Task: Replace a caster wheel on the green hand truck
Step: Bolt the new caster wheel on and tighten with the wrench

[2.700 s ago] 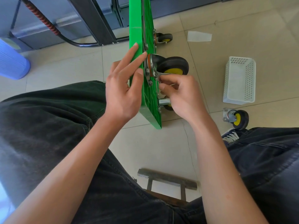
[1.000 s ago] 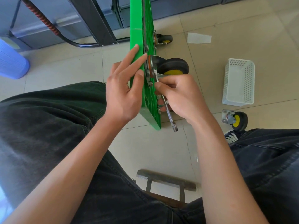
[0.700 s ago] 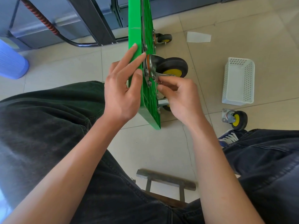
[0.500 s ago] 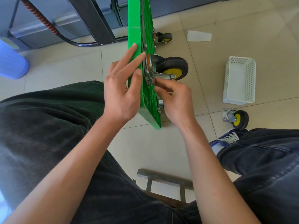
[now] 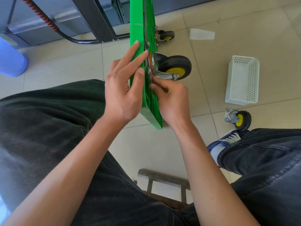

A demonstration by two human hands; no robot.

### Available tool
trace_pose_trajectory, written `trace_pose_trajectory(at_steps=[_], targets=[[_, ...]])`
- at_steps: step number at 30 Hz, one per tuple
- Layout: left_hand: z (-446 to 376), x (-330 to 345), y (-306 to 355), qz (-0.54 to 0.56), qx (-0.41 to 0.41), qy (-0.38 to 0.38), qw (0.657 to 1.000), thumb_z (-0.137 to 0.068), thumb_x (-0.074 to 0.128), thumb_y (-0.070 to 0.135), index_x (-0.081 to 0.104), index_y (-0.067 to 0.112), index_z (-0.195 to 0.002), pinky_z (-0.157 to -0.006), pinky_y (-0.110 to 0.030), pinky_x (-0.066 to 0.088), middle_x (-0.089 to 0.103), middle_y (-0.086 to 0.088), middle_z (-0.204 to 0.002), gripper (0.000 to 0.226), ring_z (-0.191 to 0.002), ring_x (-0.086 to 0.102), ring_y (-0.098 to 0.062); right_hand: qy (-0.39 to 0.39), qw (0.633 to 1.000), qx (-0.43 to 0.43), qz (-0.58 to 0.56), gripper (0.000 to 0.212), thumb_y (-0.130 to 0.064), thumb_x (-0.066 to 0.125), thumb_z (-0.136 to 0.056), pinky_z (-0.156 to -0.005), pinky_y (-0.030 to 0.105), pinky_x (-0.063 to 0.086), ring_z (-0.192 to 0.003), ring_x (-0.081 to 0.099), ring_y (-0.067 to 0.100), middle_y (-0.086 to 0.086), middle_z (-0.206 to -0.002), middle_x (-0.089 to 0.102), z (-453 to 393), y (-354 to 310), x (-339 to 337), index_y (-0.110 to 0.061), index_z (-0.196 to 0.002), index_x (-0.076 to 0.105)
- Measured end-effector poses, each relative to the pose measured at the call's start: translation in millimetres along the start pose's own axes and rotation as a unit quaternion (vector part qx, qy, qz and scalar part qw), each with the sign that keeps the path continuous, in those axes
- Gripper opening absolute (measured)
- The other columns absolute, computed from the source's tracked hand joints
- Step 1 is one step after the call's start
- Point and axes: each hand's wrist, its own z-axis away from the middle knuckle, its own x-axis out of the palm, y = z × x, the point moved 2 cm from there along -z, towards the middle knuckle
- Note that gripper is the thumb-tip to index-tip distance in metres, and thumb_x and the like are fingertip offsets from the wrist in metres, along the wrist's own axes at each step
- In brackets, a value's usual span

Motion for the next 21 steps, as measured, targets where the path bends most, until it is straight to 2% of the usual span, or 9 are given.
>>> trace_pose_trajectory(at_steps=[3, 6, 8, 10, 12, 13, 15, 17, 21], targets=[[0, 0, 1, -0.002, 0.000, 0.000, 1.000, -0.102, 0.045, 0.017, 0.064, 0.019, -0.135, -0.104, -0.021, 0.040, 0.050, 0.002, -0.152, 0.039, -0.129, 0.049, -0.011, -0.023, 0.999, 0.003, 0.032, 0.020, -0.016, 0.067, -0.097, -0.085, 0.031, 0.058, -0.094, 0.072, 0.010, -0.006, -0.103, 0.079, -1, -5, -3, -0.016, -0.113, 0.079], [0, 0, 1, -0.006, 0.003, 0.001, 1.000, -0.102, 0.045, 0.017, 0.064, 0.019, -0.135, -0.102, -0.017, 0.040, 0.050, 0.001, -0.152, 0.039, -0.128, 0.050, -0.011, -0.064, 0.994, -0.006, 0.086, 0.019, -0.021, 0.063, -0.099, -0.067, 0.031, 0.054, -0.075, 0.068, 0.012, -0.003, -0.083, 0.077, -3, -15, -7, -0.016, -0.095, 0.081], [0, 0, 1, -0.008, 0.003, 0.000, 1.000, -0.102, 0.045, 0.016, 0.064, 0.019, -0.135, -0.101, -0.016, 0.040, 0.050, 0.002, -0.152, 0.039, -0.128, 0.049, -0.010, -0.081, 0.992, 0.005, 0.099, 0.028, -0.024, 0.063, -0.099, -0.053, 0.028, 0.043, -0.058, 0.059, 0.012, 0.000, -0.064, 0.068, -4, -23, -10, -0.014, -0.077, 0.076], [0, 0, 1, -0.007, 0.002, -0.001, 1.000, -0.102, 0.045, 0.016, 0.063, 0.020, -0.135, -0.102, -0.017, 0.040, 0.050, 0.002, -0.152, 0.039, -0.129, 0.048, -0.009, -0.090, 0.992, 0.025, 0.081, 0.037, -0.026, 0.064, -0.098, -0.051, 0.032, 0.041, -0.053, 0.055, 0.020, 0.010, -0.058, 0.062, -5, -31, -14, -0.006, -0.067, 0.069], [0, 0, 1, -0.007, 0.001, -0.001, 1.000, -0.102, 0.045, 0.015, 0.064, 0.019, -0.135, -0.102, -0.015, 0.039, 0.050, 0.002, -0.152, 0.039, -0.129, 0.048, -0.008, -0.105, 0.993, 0.041, 0.046, 0.041, -0.028, 0.064, -0.097, -0.056, 0.043, 0.054, -0.062, 0.062, 0.035, 0.020, -0.064, 0.064, -7, -35, -18, 0.000, -0.068, 0.066], [0, 0, 1, -0.008, 0.001, 0.000, 1.000, -0.102, 0.045, 0.015, 0.064, 0.018, -0.136, -0.102, -0.015, 0.039, 0.050, 0.002, -0.152, 0.039, -0.129, 0.048, -0.009, -0.114, 0.992, 0.048, 0.034, 0.041, -0.028, 0.065, -0.097, -0.060, 0.049, 0.055, -0.064, 0.064, 0.039, 0.022, -0.066, 0.065, -7, -35, -19, 0.002, -0.070, 0.067], [0, 0, 2, -0.007, 0.003, 0.001, 1.000, -0.102, 0.045, 0.015, 0.064, 0.018, -0.136, -0.102, -0.017, 0.040, 0.050, 0.001, -0.152, 0.039, -0.128, 0.048, -0.008, -0.131, 0.989, 0.065, 0.024, 0.038, -0.028, 0.065, -0.098, -0.064, 0.053, 0.056, -0.065, 0.067, 0.038, 0.022, -0.071, 0.068, -8, -33, -23, 0.004, -0.076, 0.070], [0, 0, 2, -0.007, 0.004, 0.001, 1.000, -0.102, 0.045, 0.016, 0.064, 0.019, -0.135, -0.102, -0.018, 0.041, 0.050, 0.001, -0.152, 0.038, -0.127, 0.048, -0.007, -0.144, 0.986, 0.080, 0.024, 0.034, -0.027, 0.064, -0.098, -0.067, 0.049, 0.059, -0.066, 0.070, 0.032, 0.021, -0.076, 0.071, -9, -30, -26, 0.002, -0.083, 0.073], [0, 0, 3, -0.009, 0.004, 0.001, 1.000, -0.102, 0.045, 0.016, 0.064, 0.019, -0.135, -0.100, -0.014, 0.039, 0.050, 0.001, -0.152, 0.038, -0.126, 0.048, -0.008, -0.155, 0.983, 0.098, 0.027, 0.021, -0.025, 0.066, -0.099, -0.057, 0.028, 0.057, -0.064, 0.072, 0.018, 0.007, -0.079, 0.075, -9, -25, -32, -0.011, -0.090, 0.079]])
